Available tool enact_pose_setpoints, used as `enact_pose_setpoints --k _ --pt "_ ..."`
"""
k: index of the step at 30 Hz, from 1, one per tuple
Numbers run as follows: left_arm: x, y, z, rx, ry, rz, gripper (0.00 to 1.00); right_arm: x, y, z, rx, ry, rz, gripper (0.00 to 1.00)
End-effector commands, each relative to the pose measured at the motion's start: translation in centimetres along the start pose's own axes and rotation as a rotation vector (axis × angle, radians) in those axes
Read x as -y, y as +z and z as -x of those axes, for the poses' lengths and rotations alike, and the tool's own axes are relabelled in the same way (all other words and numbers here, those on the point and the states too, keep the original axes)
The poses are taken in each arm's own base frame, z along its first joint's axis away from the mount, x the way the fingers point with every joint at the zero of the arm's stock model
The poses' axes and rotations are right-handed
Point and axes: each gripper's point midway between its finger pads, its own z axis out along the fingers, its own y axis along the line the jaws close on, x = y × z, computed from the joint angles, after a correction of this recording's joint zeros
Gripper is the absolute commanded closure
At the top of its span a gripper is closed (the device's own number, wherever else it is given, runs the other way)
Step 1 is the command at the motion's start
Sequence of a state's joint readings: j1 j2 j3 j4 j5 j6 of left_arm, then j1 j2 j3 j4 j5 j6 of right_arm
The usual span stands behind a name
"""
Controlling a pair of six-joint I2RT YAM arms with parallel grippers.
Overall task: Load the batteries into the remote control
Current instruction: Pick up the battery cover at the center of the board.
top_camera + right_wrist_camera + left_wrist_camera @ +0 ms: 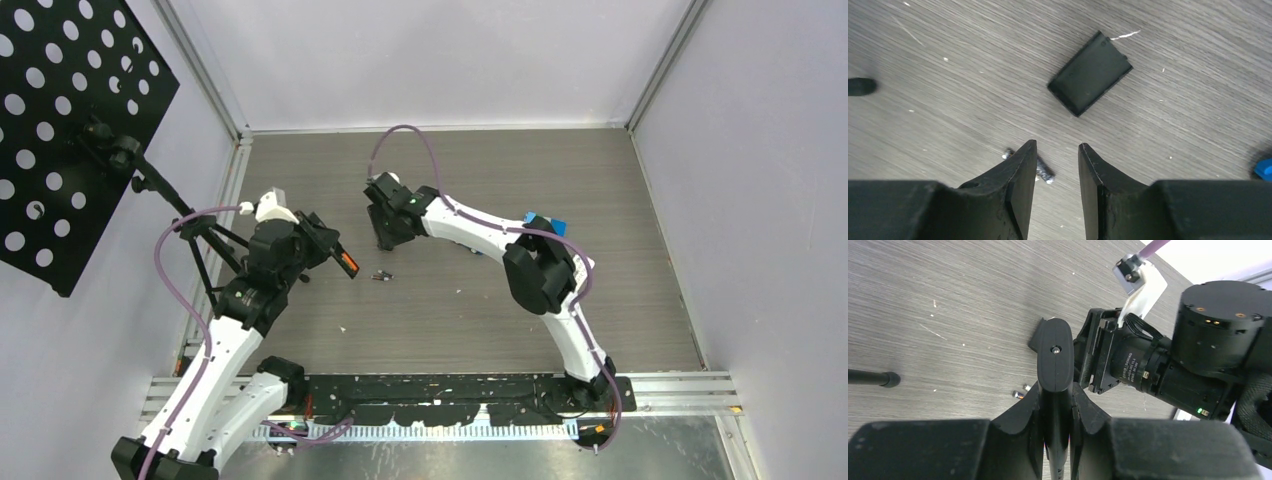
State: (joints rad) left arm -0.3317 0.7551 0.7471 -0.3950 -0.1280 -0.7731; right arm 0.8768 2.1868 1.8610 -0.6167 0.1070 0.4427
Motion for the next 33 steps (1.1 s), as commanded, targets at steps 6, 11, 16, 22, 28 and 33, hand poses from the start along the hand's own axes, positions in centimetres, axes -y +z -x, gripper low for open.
enact_pose_setpoints --k 6,11,16,22,28,33 --pt "-0.3 0.1 1.0 0.045 0.009 0.02 1.0 0.7 1.3 -0.2 -0.102 -0.181 -0.016 0.53" --pt "-0.3 0.1 0.9 0.043 0.006 0.02 1.0 -0.3 2.5 -0.6 -0.171 -0.227 0.028 0.49" --pt "-0.3 0.0 1.0 0.047 0.004 0.019 1.0 -0.9 3.1 -0.9 -0.218 -0.244 0.056 0.48" --pt "-0.7 0.1 0.9 0.053 0.002 0.03 1.0 -0.7 4.0 -1.3 -0.241 -0.248 0.029 0.52" --pt "-0.8 0.5 0.7 0.048 -0.002 0.031 1.0 -0.5 4.5 -1.4 -0.258 -0.248 0.022 0.55" --pt "-0.6 0.7 0.6 0.039 -0.005 0.024 1.0 0.0 4.7 -1.5 -0.259 -0.244 -0.007 0.75"
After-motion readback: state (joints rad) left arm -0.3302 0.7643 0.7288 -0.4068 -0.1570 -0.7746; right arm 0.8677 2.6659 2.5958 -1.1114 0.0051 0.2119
